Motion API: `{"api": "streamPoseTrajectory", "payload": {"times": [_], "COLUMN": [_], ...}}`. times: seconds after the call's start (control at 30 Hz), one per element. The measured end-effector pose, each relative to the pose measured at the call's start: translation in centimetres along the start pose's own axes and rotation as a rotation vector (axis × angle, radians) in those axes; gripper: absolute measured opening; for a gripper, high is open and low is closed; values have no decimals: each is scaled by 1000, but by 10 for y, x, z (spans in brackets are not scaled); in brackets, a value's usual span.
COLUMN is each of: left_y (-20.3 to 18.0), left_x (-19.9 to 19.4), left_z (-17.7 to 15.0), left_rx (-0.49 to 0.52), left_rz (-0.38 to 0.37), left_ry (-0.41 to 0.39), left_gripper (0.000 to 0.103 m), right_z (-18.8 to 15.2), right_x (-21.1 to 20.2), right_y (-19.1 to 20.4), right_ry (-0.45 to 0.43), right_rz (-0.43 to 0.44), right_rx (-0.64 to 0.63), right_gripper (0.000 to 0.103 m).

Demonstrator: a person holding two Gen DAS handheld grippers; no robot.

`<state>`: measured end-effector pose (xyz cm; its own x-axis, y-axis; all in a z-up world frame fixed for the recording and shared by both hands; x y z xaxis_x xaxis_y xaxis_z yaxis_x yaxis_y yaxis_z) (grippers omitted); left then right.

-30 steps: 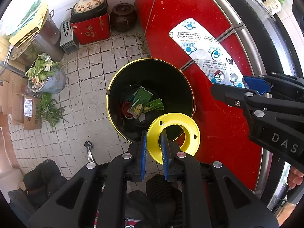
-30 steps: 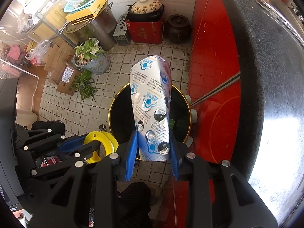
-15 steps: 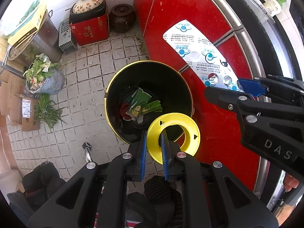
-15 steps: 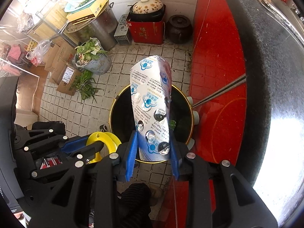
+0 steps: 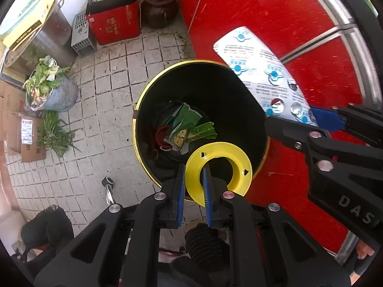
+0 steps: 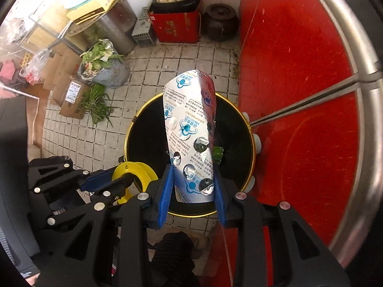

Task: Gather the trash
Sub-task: 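Carry the white-blue wrapper and yellow tape roll over the yellow bin, then open both grippers to drop the wrapper and tape roll into the bin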

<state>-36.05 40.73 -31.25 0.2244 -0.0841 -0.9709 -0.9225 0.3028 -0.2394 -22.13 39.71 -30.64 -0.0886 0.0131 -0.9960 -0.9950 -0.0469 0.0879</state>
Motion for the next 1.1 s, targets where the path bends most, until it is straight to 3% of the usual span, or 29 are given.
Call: {"api": "streamPoseTrajectory", "payload": {"times": [0.27, 0.33, 0.37, 0.4, 0.43, 0.47, 0.63, 0.7, 0.8, 0.87, 0.93, 1.0, 1.1], "left_y": [19, 18, 17, 18, 21, 24, 31, 36, 35, 23, -3, -37, -102], "left_x": [37, 40, 40, 37, 34, 23, -41, -85, -154, -183, -216, -237, -252], "left_z": [2, 1, 0, -3, -3, -5, -20, -26, -31, -32, -34, -35, -35], "left_rx": [-53, -58, -66, -78, -88, -98, -134, -150, -186, -184, -135, -48, 106], "left_rz": [-21, -50, -59, -59, -34, -2, -11, 10, 21, 9, 15, 26, -9], "left_ry": [31, 40, 42, 43, 24, -26, -128, -207, -280, -296, -329, -356, -369], "left_gripper": [13, 17, 24, 60, 92, 93, 93, 95, 96, 96, 96, 96, 96], "right_z": [8, 10, 11, 11, 12, 13, 16, 17, 15, 6, -10, -39, -108], "right_x": [42, 42, 40, 37, 35, 31, -8, -40, -112, -164, -211, -253, -294], "right_y": [1, 3, 2, 1, 0, 0, 16, 32, 53, 53, 39, 5, -83], "right_ry": [48, 37, 28, 18, 16, 12, -44, -86, -202, -286, -349, -410, -486], "right_rz": [14, 15, 11, 11, 12, 13, 74, 118, 199, 246, 244, 184, 33], "right_rx": [43, 37, 36, 40, 43, 49, 46, 17, -15, -19, -12, 24, 158], "right_gripper": [33, 45, 47, 49, 59, 67, 69, 74, 94, 96, 96, 96, 96]}}
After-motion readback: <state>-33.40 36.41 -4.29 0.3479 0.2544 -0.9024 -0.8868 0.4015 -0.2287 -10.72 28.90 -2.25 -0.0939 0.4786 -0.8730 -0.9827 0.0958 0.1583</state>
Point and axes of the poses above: each gripper's, at about its wrist camera, not at the fingertips, and x roughly the way its jaws point, y to its left, z to its top, the point moved 7 cm from there along x, roughly the way its jaws point, and after that the axes turned 3 degrees about -x, right-handed, at the moved point
